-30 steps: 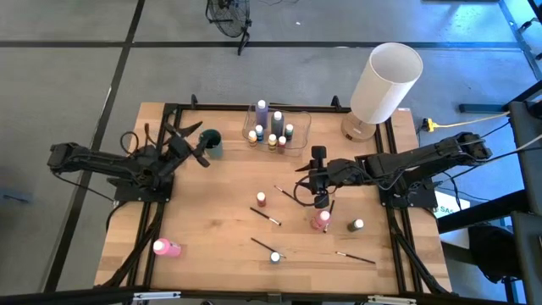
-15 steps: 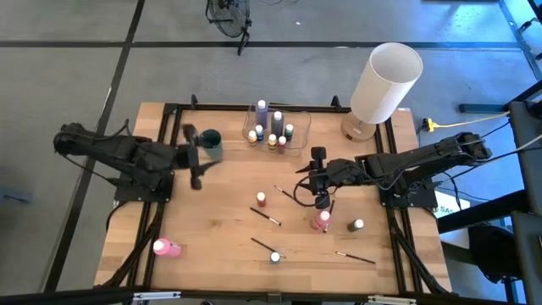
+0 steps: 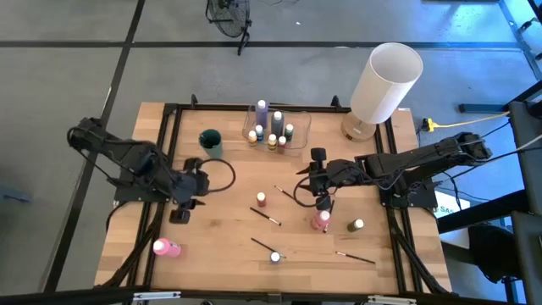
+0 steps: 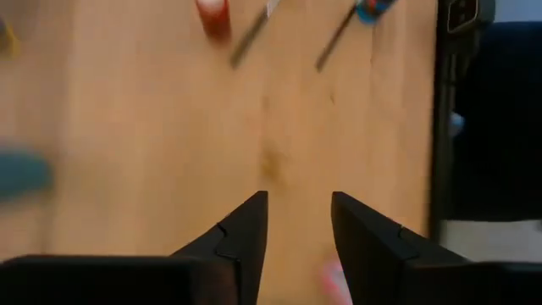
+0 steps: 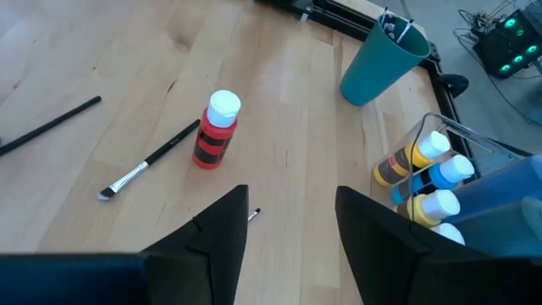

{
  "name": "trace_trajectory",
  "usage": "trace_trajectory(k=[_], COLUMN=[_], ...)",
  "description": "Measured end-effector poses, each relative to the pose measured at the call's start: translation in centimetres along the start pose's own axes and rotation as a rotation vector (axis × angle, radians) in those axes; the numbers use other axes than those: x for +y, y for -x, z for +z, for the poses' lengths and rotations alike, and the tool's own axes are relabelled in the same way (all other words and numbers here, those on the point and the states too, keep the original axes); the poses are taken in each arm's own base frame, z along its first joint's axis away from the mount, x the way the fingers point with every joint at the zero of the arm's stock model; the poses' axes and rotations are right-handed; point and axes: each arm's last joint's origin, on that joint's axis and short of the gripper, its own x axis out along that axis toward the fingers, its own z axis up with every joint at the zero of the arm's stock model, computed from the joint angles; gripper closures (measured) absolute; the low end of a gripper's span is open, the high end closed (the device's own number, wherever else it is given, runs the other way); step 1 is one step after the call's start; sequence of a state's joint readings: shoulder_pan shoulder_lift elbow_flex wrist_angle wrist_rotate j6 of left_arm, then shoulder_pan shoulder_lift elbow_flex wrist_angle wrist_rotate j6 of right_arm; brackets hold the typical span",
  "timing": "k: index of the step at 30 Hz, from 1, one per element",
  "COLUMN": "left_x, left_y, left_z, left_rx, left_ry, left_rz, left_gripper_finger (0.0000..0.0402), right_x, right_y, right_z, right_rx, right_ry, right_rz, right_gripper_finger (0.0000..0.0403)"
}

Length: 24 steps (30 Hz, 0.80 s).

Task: Pick & Place Paint Supplies
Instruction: Put the pink paint bottle into the transparent bin

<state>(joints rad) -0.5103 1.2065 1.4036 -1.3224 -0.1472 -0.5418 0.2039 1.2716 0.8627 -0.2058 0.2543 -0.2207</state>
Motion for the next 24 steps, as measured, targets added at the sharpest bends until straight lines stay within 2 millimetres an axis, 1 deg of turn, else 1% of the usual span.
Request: trace_trajectory(k=[6, 10, 13, 16, 18, 20, 24], left_x=[-1.9, -2.7, -3.1, -3.6, -3.7, -3.9, -4.3], left_y=[0.1, 0.3, 0.5, 0.7, 0.8, 0.9, 1.0], left_z=[-1.2, -2.0, -2.6, -3.0, -3.3, -3.5, -3.8], left_rx=[0.175, 0.22, 0.222, 0.145, 0.092, 0.069, 0.056], left_ry=[0.317, 0.478, 0.513, 0.508, 0.56, 0.622, 0.612], left_rz=[-0.073, -0.078, -0.048, -0.003, 0.04, 0.046, 0.042], left_gripper_finger=[0.0291, 0.0303, 0.0313, 0.0322, 0.0328, 0.0332, 0.0334], right_x=[0.0, -0.1, -0.2, -0.3, -0.3, -0.4, -0.4], right_y=[0.0, 0.0, 0.0, 0.1, 0.1, 0.1, 0.1], right_z=[0.1, 0.4, 0.7, 1.1, 1.3, 1.4, 1.6], right_rx=[-0.01, -0.037, -0.075, -0.113, -0.129, -0.143, -0.158], right_ry=[-0.007, -0.007, 0.013, 0.038, 0.05, 0.063, 0.075], right_rz=[-0.003, -0.009, -0.019, -0.03, -0.035, -0.041, -0.047], right_gripper_finger=[0.0222, 0.0222, 0.0222, 0.0222, 0.0222, 0.0222, 0.0221])
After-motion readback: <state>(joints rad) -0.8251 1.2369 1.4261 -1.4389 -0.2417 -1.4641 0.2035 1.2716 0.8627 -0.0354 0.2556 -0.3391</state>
